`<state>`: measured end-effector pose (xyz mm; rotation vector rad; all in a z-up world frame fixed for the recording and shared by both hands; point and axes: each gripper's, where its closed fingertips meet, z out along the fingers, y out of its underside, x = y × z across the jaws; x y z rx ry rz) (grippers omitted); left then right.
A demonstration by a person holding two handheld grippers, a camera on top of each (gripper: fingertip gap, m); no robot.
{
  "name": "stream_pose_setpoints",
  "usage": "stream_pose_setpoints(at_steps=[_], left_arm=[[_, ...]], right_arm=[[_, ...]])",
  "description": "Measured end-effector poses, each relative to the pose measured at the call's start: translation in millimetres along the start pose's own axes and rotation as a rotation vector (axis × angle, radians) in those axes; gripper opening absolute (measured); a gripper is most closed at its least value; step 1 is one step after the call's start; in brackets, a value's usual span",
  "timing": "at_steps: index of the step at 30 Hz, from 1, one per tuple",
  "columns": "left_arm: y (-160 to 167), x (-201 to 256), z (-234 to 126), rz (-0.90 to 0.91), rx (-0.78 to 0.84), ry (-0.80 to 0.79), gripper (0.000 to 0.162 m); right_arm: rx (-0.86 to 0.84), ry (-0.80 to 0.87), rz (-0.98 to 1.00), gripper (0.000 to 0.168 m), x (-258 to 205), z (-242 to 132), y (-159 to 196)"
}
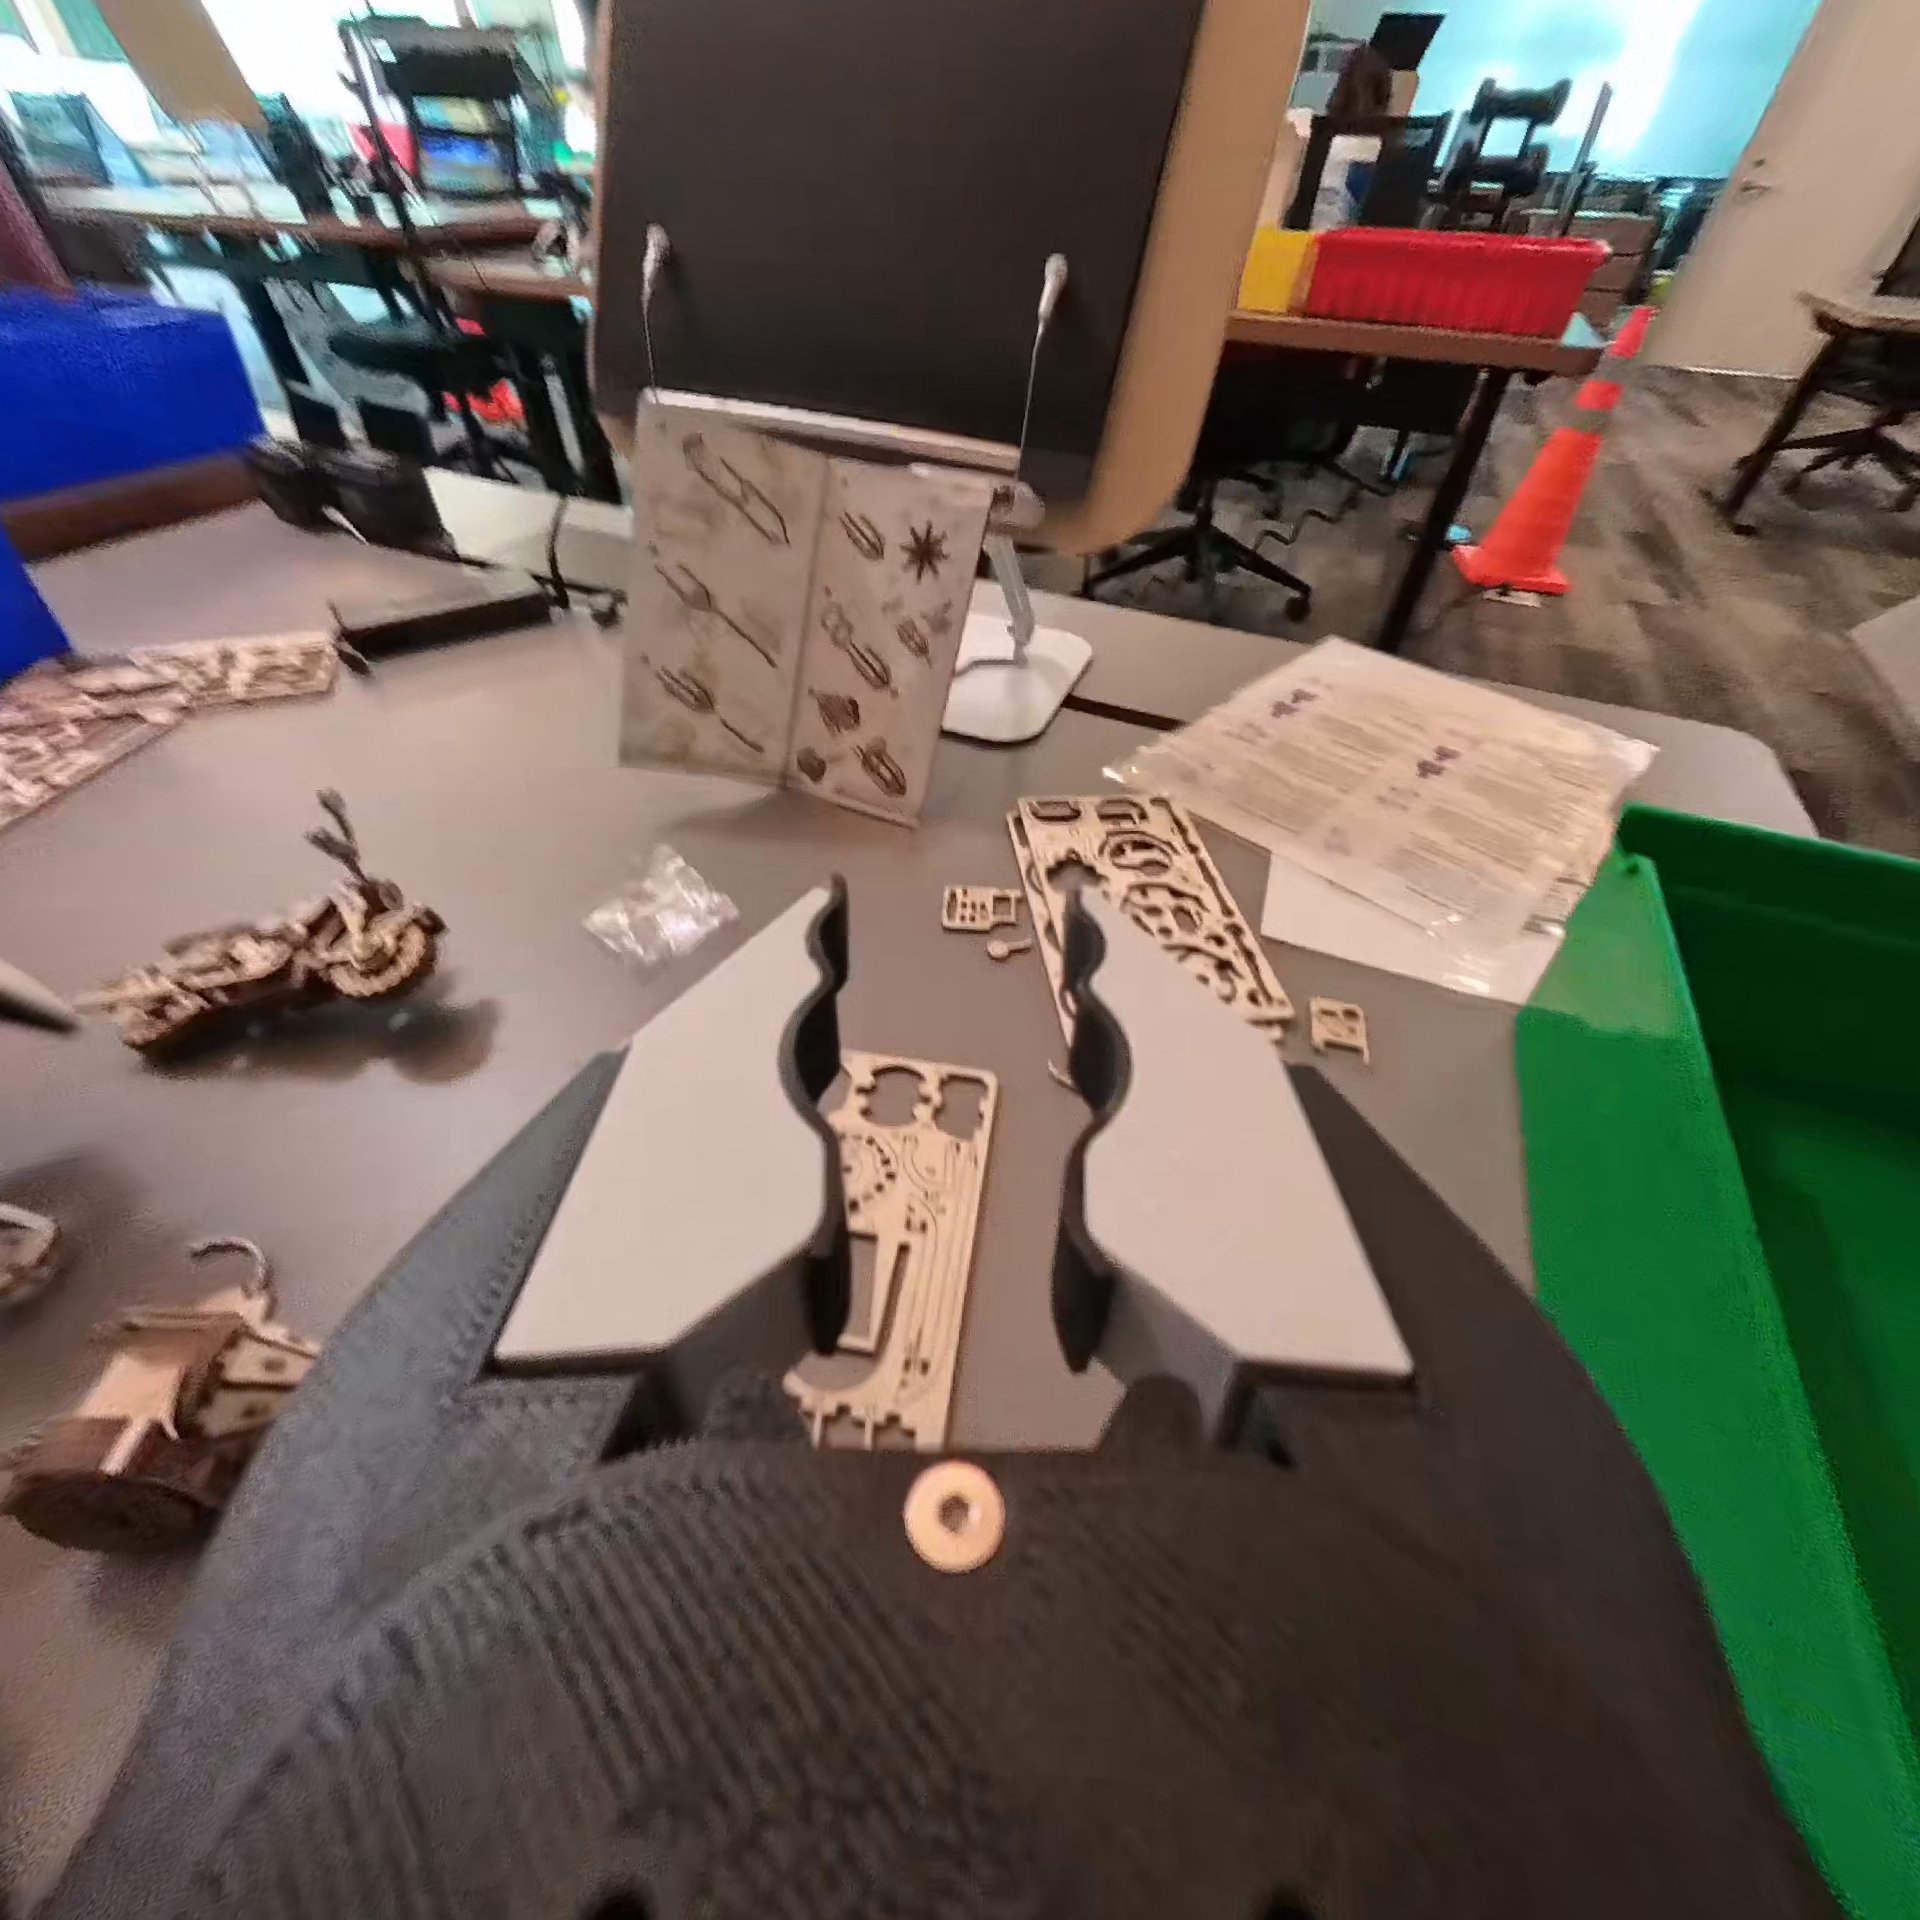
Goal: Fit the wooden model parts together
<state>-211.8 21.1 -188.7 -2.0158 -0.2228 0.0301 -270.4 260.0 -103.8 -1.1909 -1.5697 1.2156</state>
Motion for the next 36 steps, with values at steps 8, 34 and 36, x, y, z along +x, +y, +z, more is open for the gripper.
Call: stream_pose_setpoints(at_steps=[8, 34, 36], left_arm=[[-29, -42, -4, -0.161, 0.185, -0.161, 0.041], [-115, -93, 29, -0.488, 0.541, -0.119, 0.064], [-109, -70, 43, -0.436, 0.496, -0.045, 0.064]], right_arm=[[-0.121, 0.096, -0.104, 0.037, 15, 11, 37], [-0.789, -0.083, -0.031, 0.115, -43, 62, 149], [-0.762, -0.083, -0.006, 0.113, -42, 62, 150]])
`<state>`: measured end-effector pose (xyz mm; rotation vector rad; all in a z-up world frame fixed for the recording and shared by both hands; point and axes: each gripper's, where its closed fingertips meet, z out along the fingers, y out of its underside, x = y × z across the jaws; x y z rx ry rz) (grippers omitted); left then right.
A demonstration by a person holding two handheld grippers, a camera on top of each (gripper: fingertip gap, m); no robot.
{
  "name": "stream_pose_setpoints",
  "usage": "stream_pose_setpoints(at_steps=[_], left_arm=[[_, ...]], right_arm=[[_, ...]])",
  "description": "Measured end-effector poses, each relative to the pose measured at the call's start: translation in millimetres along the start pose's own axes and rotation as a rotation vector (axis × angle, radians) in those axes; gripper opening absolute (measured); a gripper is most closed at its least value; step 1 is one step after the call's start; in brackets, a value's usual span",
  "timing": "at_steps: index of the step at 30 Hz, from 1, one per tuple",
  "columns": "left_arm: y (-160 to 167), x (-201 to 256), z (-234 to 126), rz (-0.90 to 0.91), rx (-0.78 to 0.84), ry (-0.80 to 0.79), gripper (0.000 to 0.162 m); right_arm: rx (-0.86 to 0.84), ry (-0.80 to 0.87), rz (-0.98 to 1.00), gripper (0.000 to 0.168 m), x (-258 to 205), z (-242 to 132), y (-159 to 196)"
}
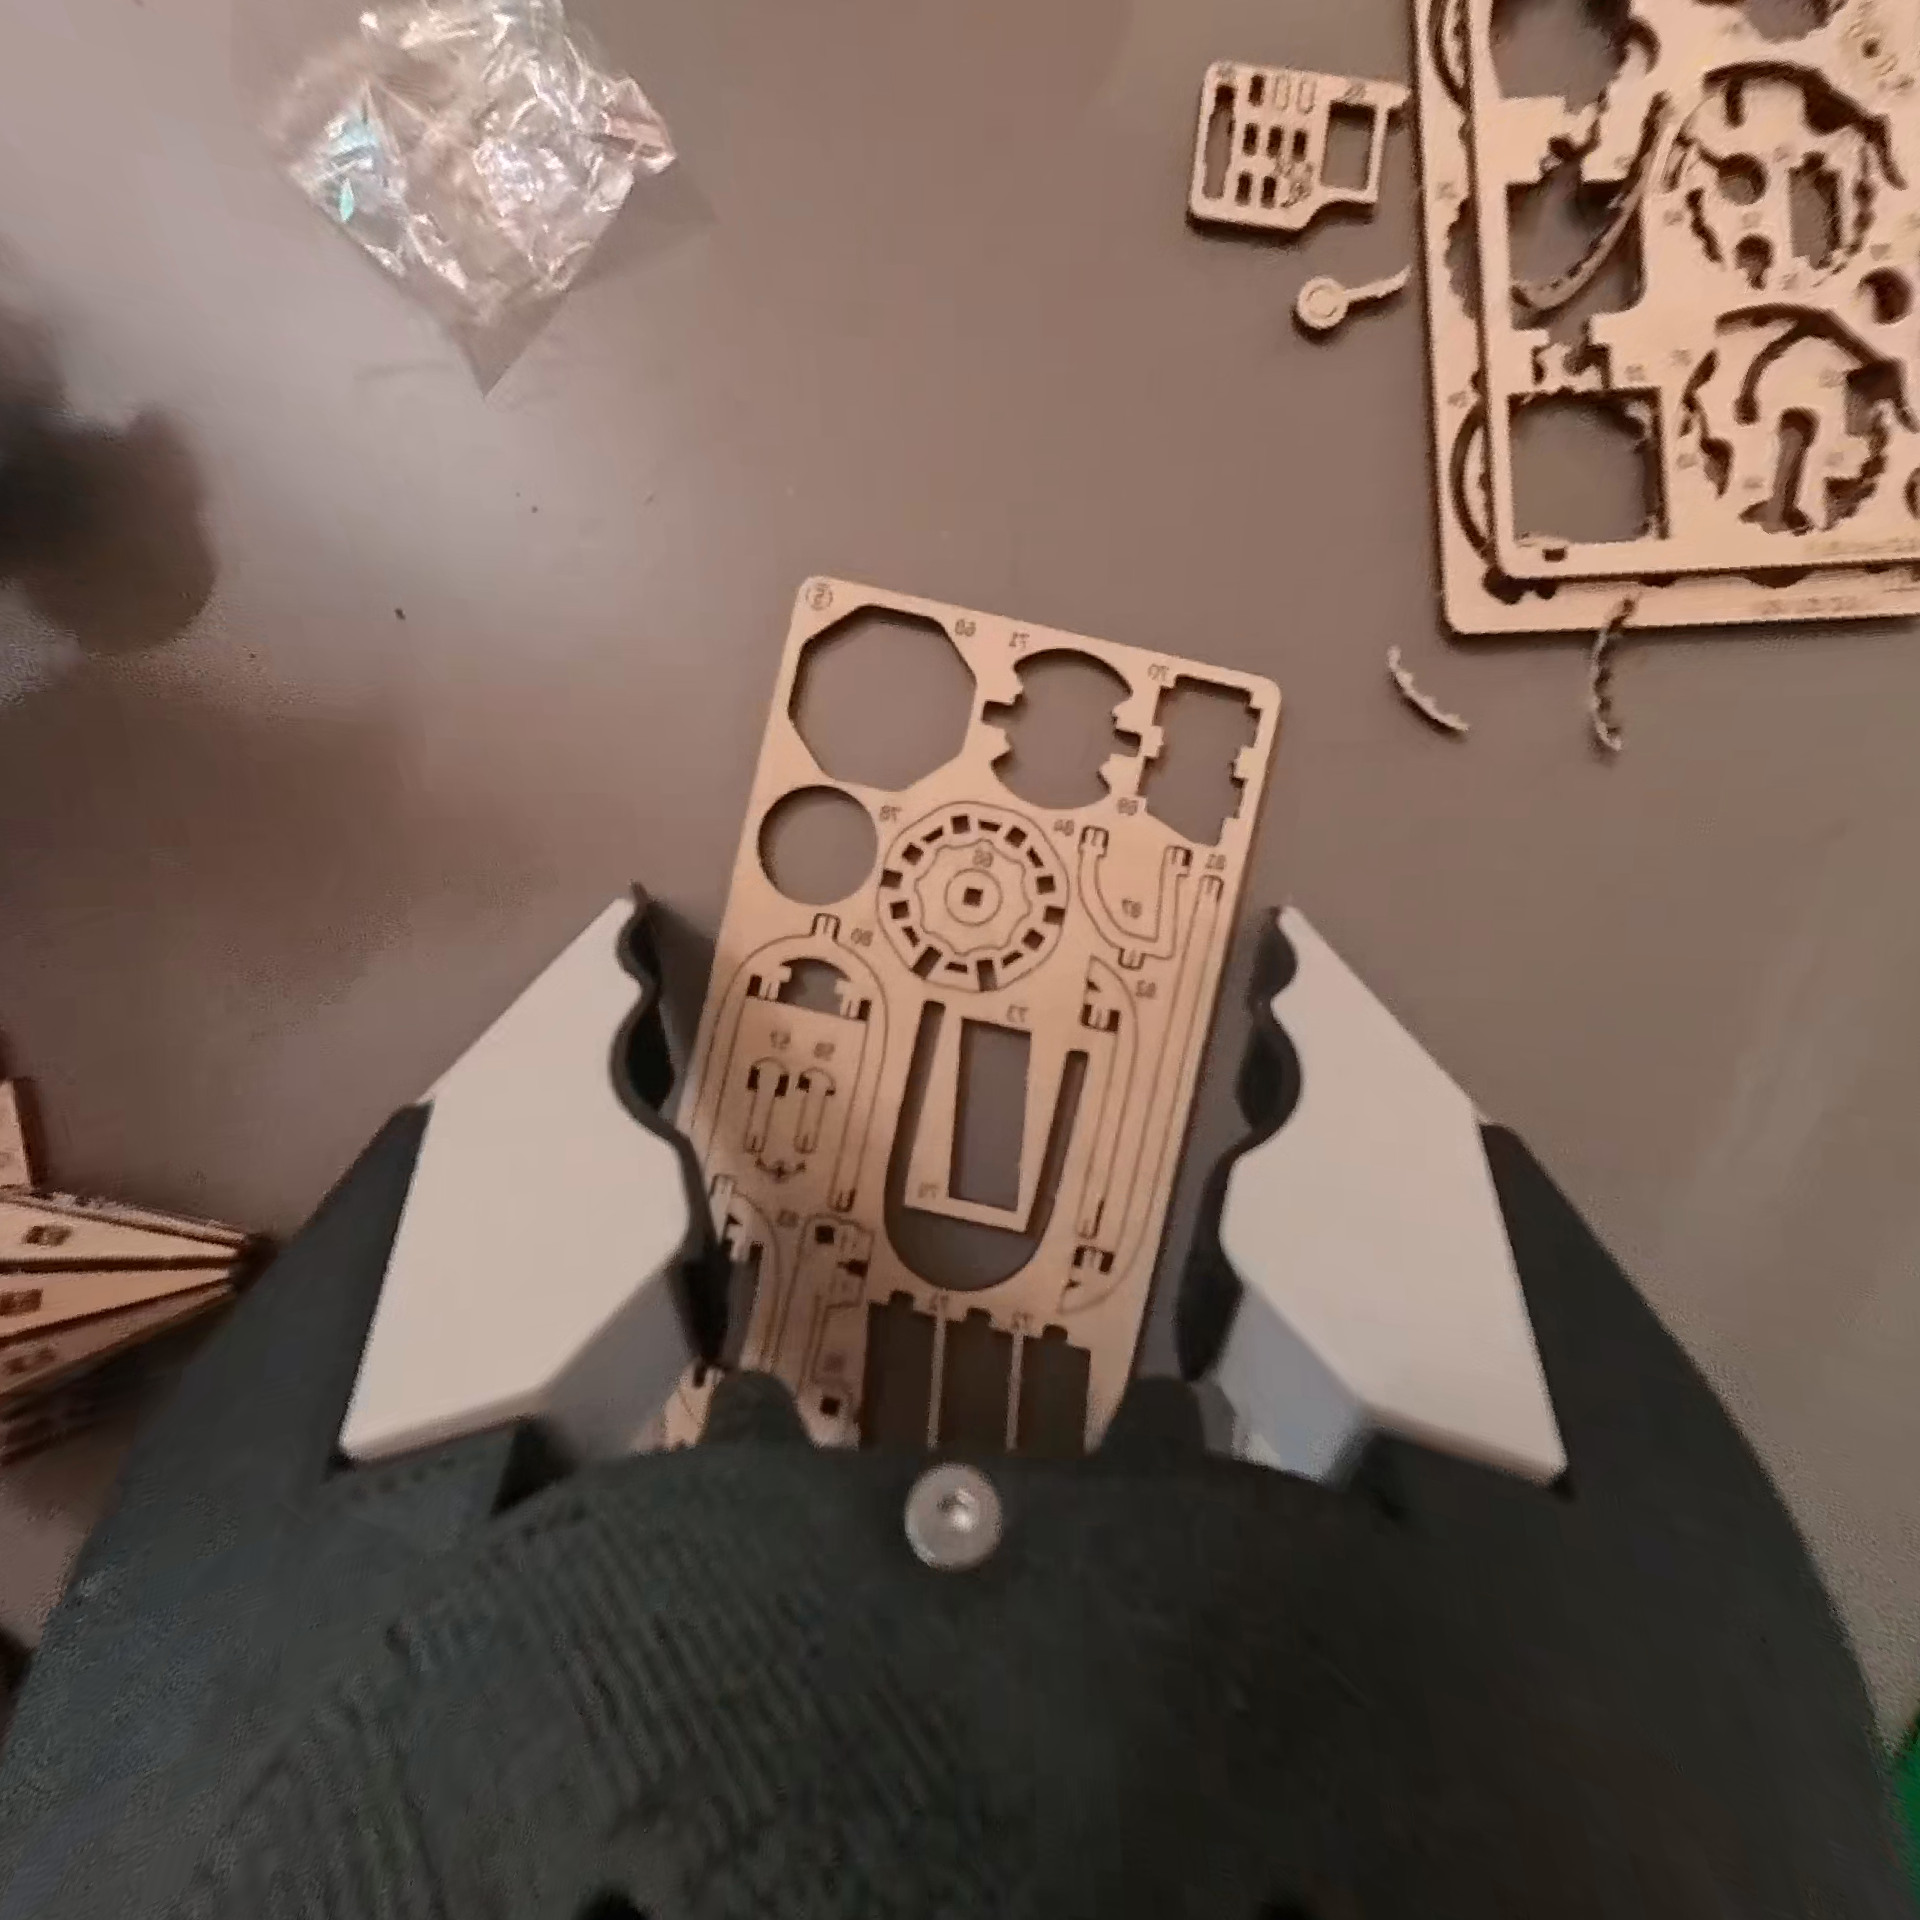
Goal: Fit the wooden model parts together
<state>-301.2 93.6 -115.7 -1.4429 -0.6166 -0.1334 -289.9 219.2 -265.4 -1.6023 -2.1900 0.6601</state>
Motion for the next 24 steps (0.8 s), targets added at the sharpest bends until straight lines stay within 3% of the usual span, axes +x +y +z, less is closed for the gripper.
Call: stream_pose_setpoints(at_steps=[4, 9, 19, 24], left_arm=[[26, 13, 5, 0.112, -0.115, 0.053, 0.064], [17, 10, 0, 0.071, -0.063, 0.042, 0.063], [33, 19, 8, 0.117, -0.104, 0.065, 0.061], [33, 19, 8, 0.083, -0.109, 0.073, 0.061]], right_arm=[[0.007, -0.007, -0.013, 0.111, 0, 0, -1], [0.035, -0.023, -0.036, 0.094, -1, 0, -5], [0.038, -0.045, -0.058, 0.093, 6, -4, -2], [0.154, -0.093, -0.037, 0.093, 1, -14, -21]])
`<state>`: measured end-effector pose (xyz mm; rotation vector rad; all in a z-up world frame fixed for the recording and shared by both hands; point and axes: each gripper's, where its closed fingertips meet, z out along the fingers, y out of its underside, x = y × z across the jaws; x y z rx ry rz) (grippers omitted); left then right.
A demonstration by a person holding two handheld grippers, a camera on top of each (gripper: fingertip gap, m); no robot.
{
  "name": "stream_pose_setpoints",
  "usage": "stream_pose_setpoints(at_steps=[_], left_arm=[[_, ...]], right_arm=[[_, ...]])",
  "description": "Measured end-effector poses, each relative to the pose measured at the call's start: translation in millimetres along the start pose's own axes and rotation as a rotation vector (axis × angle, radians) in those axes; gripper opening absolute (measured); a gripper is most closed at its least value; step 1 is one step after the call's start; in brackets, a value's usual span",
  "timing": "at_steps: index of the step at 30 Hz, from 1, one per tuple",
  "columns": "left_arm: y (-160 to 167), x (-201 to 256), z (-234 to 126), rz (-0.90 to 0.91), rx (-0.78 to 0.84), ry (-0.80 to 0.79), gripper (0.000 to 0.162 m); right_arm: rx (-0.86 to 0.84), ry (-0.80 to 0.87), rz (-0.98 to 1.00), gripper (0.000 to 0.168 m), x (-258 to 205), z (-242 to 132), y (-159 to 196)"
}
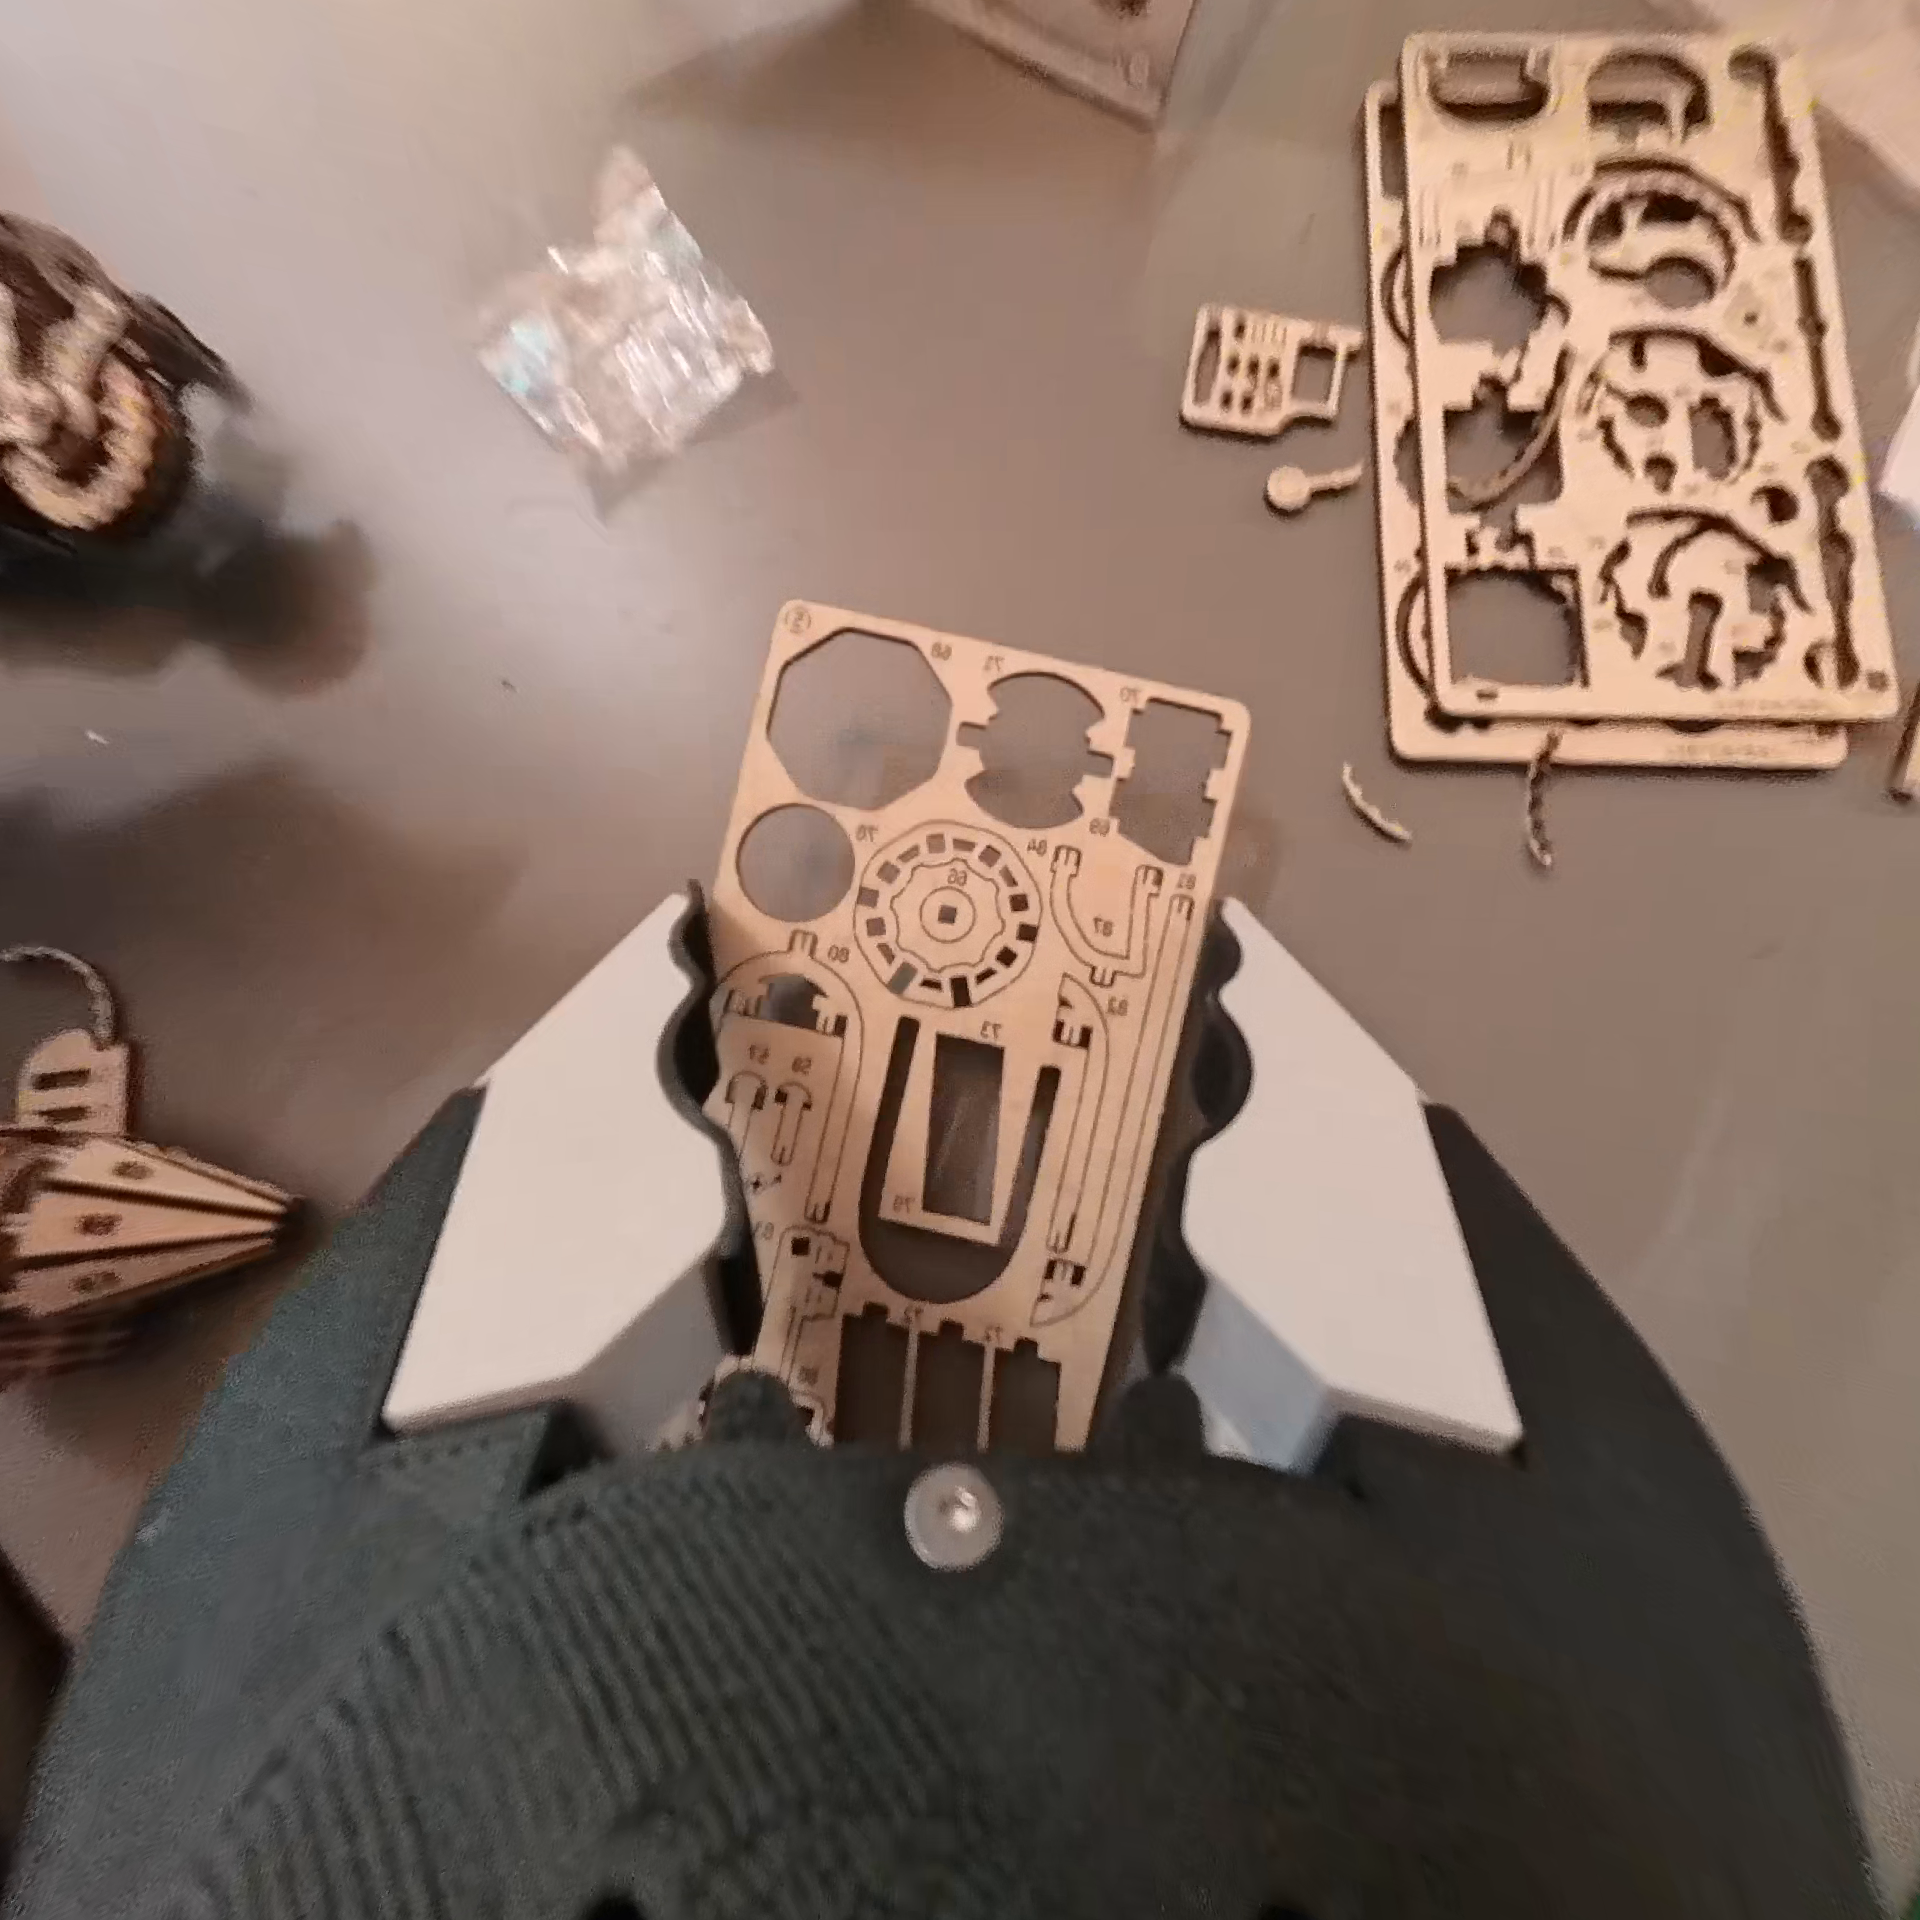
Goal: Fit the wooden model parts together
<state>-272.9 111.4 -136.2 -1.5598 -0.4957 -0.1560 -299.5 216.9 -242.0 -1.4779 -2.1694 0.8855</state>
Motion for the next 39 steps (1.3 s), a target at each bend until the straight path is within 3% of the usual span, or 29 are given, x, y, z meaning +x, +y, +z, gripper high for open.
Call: stream_pose_setpoints(at_steps=[10, 17, 23, 33, 39], left_arm=[[19, 9, 13, -0.01, -0.075, -0.025, 0.063], [29, 14, 24, -0.059, -0.121, -0.007, 0.063], [25, 9, 22, -0.098, -0.094, -0.011, 0.015], [5, -7, 8, -0.245, 0.017, 0.003, 0.002], [-14, -7, -2, -0.381, 0.124, 0.108, 0.001]], right_arm=[[0.347, -0.276, 0.186, 0.093, -32, -31, -61], [0.508, -0.32, 0.168, 0.093, -57, -48, -90], [0.547, -0.346, 0.152, 0.091, -74, -49, -97], [0.638, -0.38, 0.289, 0.08, -40, -65, -97], [0.548, -0.634, 0.381, 0.063, -56, -64, -86]])
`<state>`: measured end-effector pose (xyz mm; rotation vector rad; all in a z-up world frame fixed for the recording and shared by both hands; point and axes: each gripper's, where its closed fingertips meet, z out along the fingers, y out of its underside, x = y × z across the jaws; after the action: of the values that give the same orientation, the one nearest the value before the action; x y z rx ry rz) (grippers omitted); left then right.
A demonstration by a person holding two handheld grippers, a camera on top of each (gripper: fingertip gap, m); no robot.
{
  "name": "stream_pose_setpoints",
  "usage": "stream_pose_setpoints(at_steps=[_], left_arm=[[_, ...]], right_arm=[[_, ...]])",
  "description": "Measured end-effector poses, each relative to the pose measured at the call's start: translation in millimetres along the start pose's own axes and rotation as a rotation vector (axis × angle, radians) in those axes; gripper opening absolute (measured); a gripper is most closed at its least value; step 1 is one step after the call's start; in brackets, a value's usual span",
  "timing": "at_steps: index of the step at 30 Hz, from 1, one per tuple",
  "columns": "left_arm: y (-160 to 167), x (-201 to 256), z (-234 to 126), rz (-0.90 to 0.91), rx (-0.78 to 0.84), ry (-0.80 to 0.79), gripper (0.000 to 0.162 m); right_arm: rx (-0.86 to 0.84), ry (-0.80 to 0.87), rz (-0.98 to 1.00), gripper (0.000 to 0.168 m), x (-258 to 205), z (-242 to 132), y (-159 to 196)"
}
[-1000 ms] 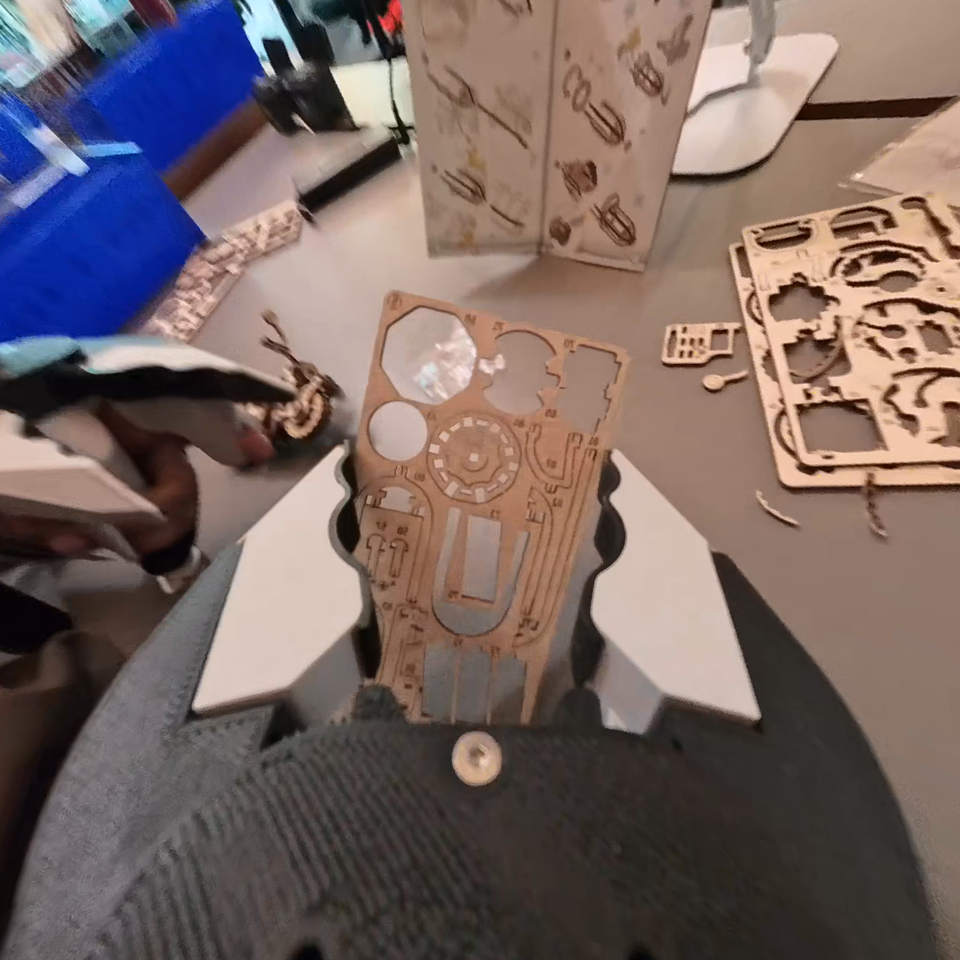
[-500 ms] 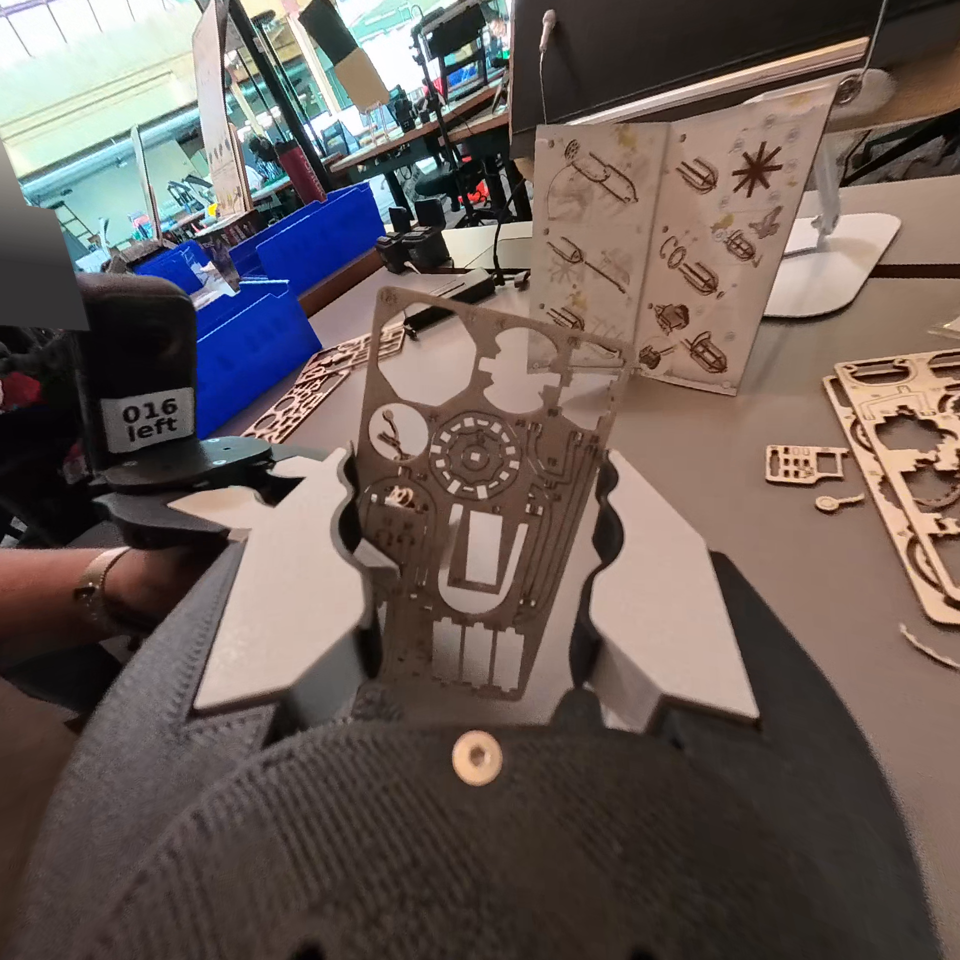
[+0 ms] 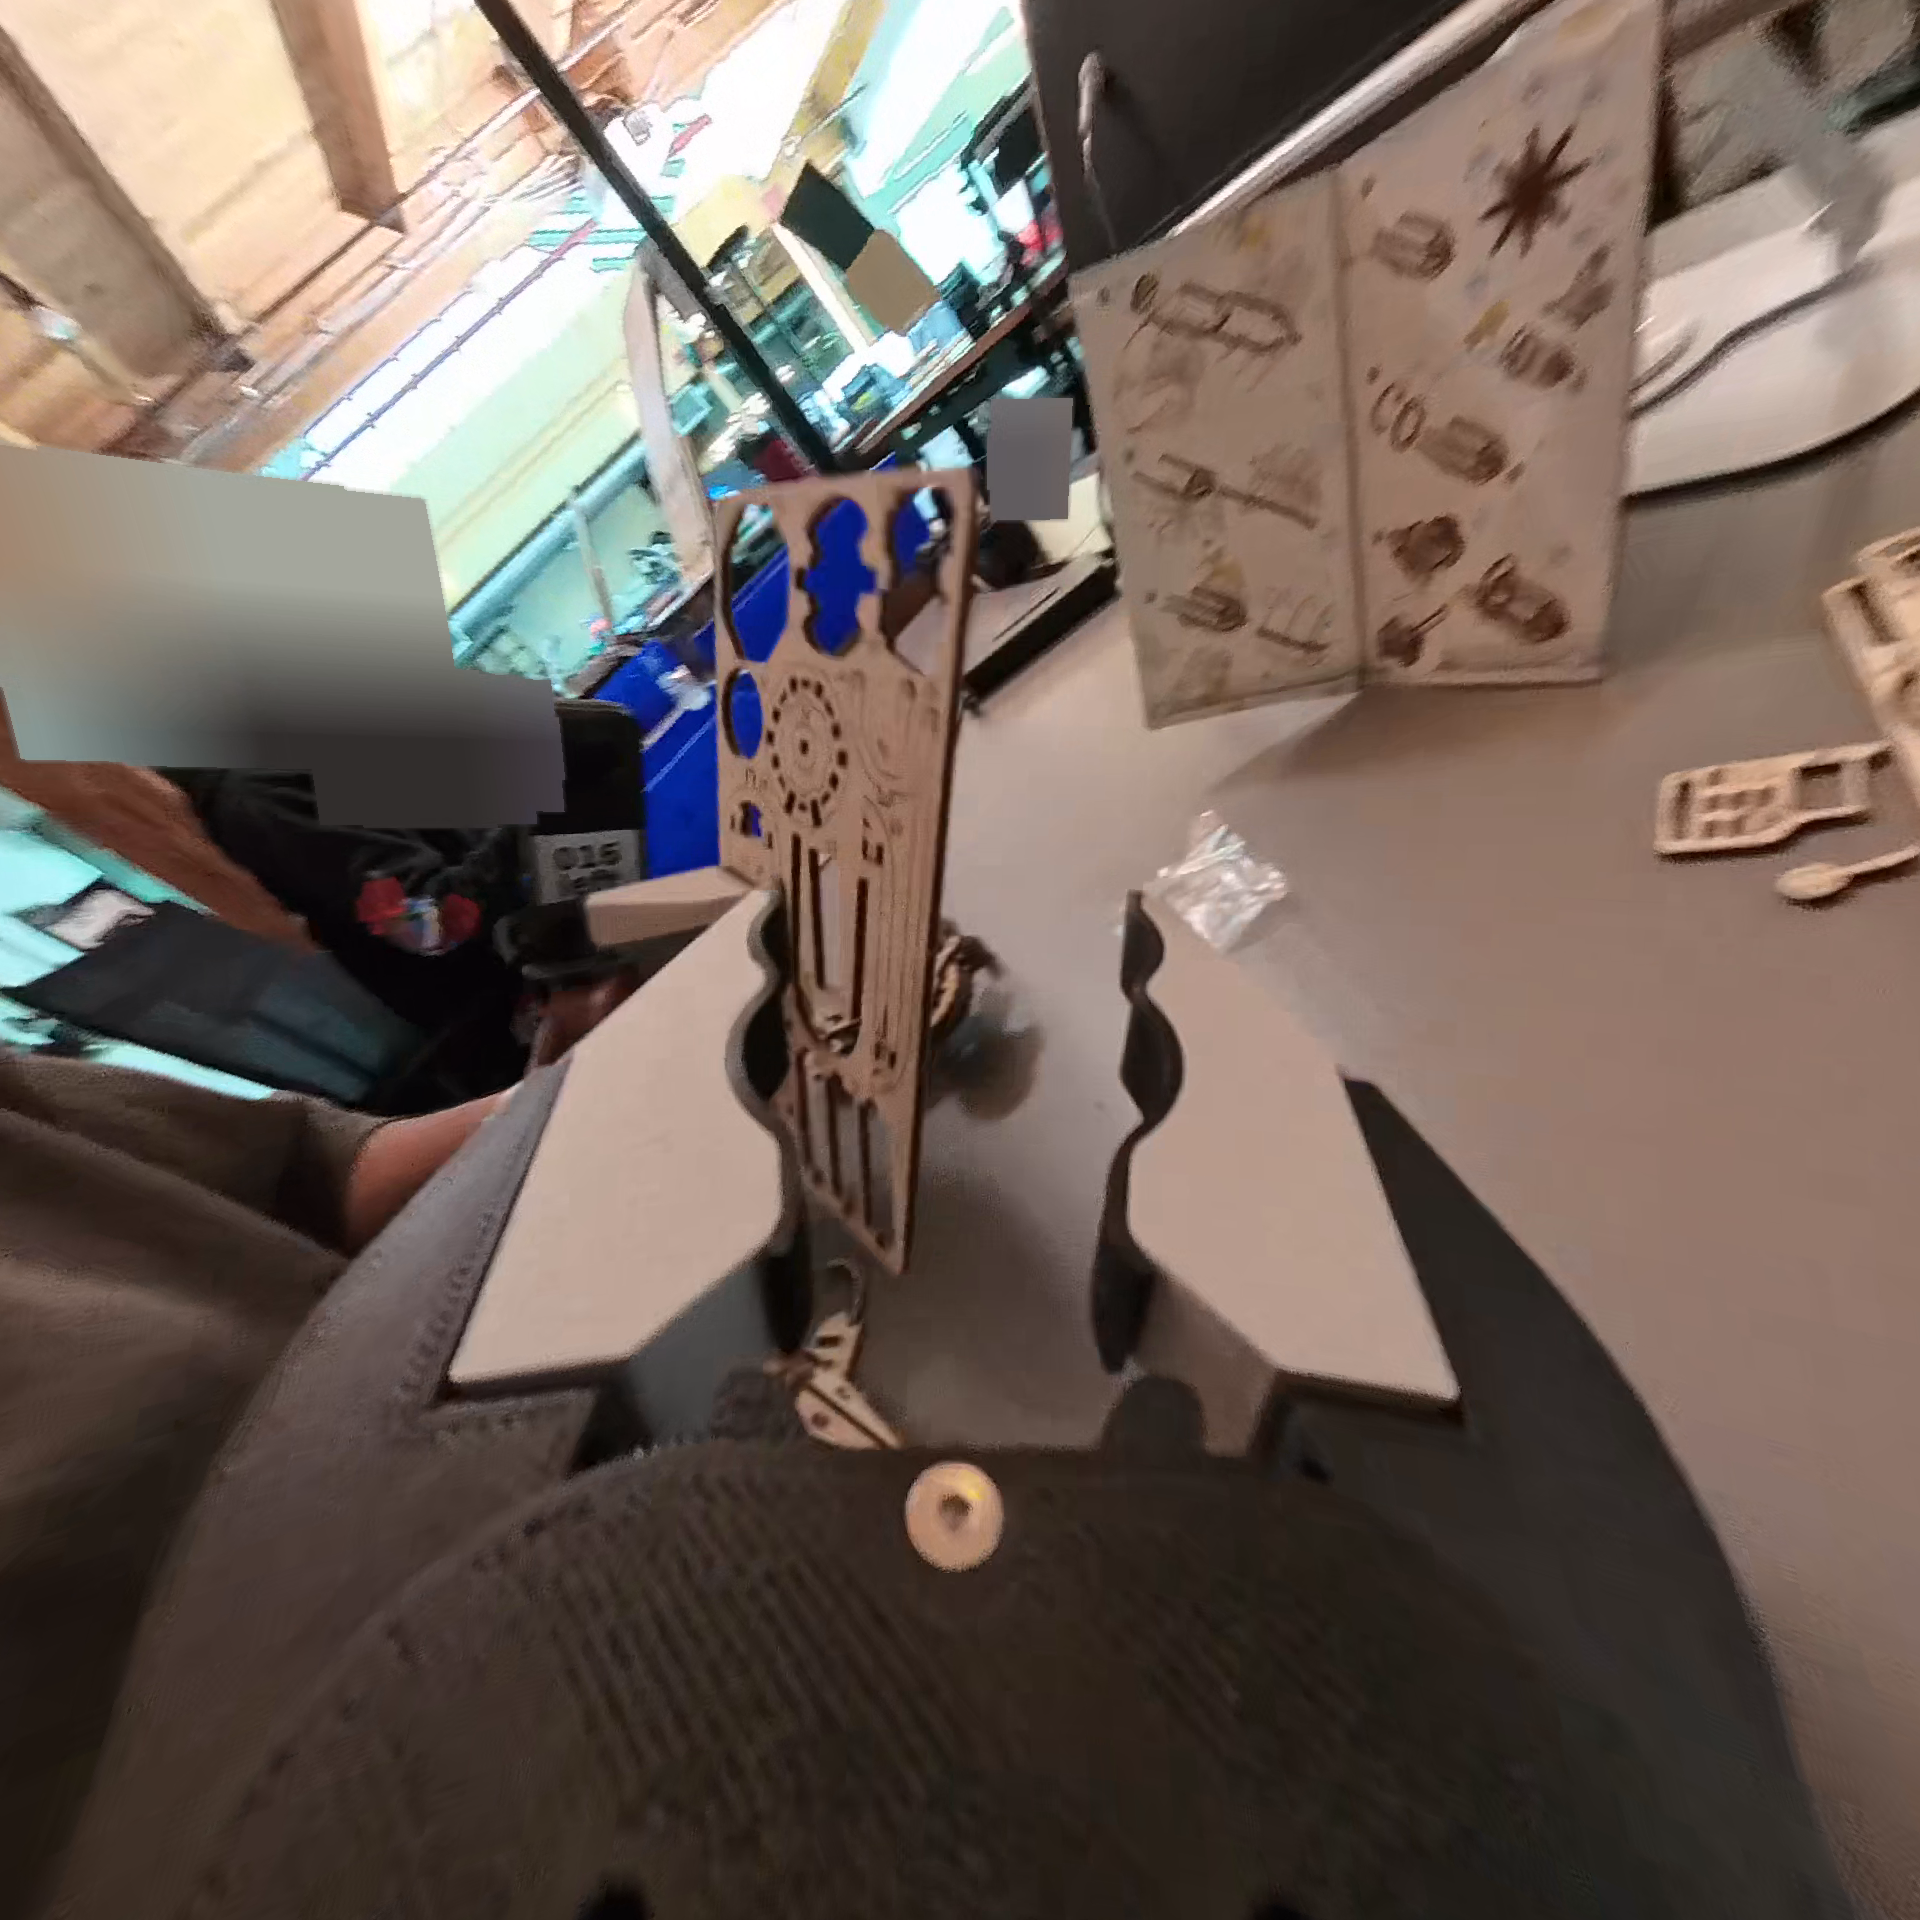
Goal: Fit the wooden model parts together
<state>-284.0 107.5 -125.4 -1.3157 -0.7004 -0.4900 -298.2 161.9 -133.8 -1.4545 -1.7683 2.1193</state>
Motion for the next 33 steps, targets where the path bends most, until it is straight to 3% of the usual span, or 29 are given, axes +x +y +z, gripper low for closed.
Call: stream_pose_setpoints(at_steps=[4, 8, 12, 16, 21, 24, 27, 30, 33], left_arm=[[-8, 0, -4, -0.113, 0.048, 0.056, 0.001], [-11, -2, -6, -0.132, 0.062, 0.061, 0.001], [-8, -5, -5, -0.132, 0.048, 0.044, 0.014], [0, -3, -1, -0.102, -0.001, 0.042, 0.039], [4, -1, 1, 0.006, -0.032, 0.003, 0.048], [-2, -10, -2, 0.12, -0.021, -0.097, 0.058], [-29, -17, -13, 0.294, 0.038, -0.254, 0.062], [-83, -30, -29, 0.447, 0.116, -0.457, 0.064], [-129, -71, -35, 0.588, 0.031, -0.679, 0.092]], right_arm=[[-0.048, -0.117, 0.074, 0.049, -15, 7, 10], [-0.076, -0.135, 0.019, 0.007, -23, 10, 16], [-0.054, -0.16, 0.041, 0.003, -26, 7, 12], [-0.024, -0.188, 0.104, 0.0, -25, 4, 7], [-0.007, -0.185, 0.107, 0.0, -23, -1, 2], [-0.033, -0.092, 0.082, 0.0, -8, -7, 2], [-0.134, 0.064, 0.099, 0.0, 23, -19, 15], [-0.302, 0.162, 0.173, 0.002, 48, -24, 45], [-0.373, 0.237, 0.212, 0.005, 65, -25, 62]])
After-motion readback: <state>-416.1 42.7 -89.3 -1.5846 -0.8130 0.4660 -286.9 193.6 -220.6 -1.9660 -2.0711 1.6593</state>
